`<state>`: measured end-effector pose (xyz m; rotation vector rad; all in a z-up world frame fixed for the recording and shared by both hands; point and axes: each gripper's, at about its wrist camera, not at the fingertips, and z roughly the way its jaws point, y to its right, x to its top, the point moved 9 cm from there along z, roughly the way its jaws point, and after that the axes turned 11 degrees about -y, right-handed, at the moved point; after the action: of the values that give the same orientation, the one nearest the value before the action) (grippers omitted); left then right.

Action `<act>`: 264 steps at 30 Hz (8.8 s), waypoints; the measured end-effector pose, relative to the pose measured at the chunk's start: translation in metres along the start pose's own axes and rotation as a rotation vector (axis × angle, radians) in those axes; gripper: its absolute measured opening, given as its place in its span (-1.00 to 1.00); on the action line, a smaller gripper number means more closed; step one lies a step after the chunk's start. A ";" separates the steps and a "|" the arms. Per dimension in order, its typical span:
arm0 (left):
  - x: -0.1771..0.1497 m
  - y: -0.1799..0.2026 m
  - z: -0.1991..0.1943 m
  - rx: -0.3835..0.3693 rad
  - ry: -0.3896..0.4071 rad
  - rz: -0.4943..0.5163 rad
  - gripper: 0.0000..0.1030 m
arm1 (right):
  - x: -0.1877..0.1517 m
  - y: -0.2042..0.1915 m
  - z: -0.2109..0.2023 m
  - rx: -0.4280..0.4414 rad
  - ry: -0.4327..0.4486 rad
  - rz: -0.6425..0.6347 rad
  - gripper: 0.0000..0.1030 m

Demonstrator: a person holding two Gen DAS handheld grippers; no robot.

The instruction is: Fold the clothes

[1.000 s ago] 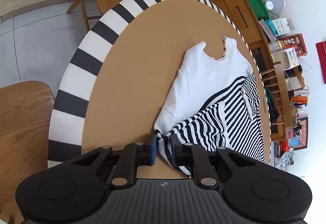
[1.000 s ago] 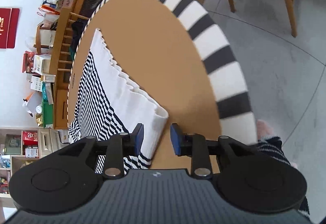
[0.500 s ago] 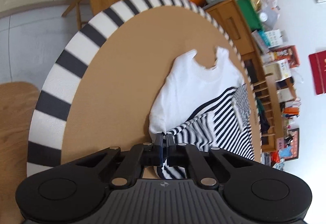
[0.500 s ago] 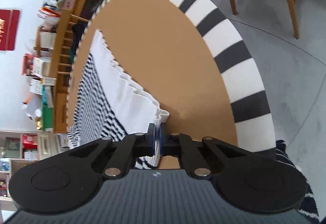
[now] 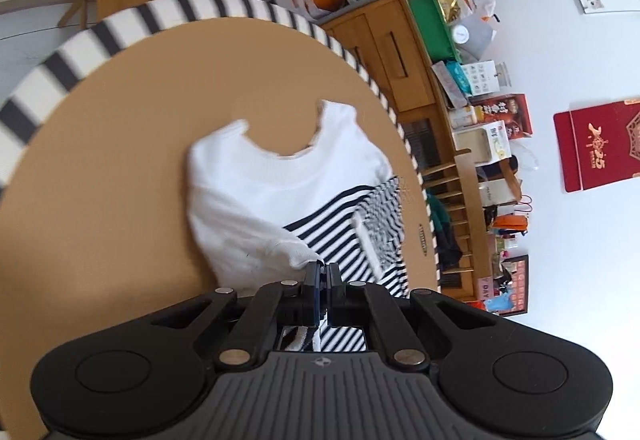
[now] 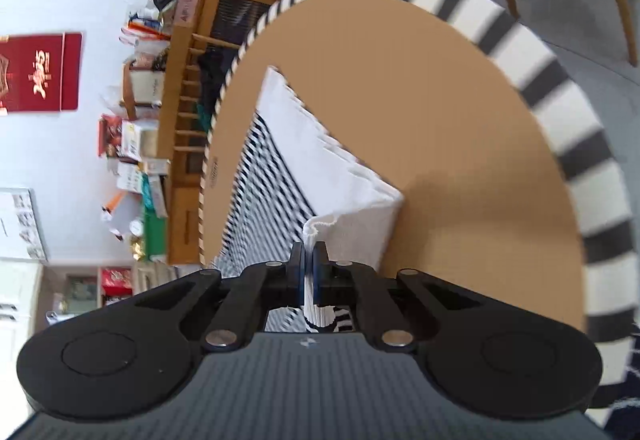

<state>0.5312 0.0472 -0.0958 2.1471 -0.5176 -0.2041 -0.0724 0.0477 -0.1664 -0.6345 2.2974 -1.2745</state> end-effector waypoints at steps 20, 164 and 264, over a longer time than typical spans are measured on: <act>0.154 0.141 0.262 0.161 -0.029 0.091 -0.94 | 0.197 -0.084 0.194 -0.159 0.092 0.028 -0.91; 0.201 0.171 0.286 0.445 -0.130 1.066 -0.41 | -0.020 -0.217 0.370 -0.338 -0.180 -1.275 -0.35; -0.197 0.154 0.173 0.420 -0.110 0.975 0.88 | 0.185 -0.137 0.157 -0.366 -0.148 -0.908 0.03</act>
<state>0.2525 -0.0739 -0.0814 2.0111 -1.7054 0.3628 -0.1064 -0.2289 -0.1512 -1.9801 2.1715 -1.0542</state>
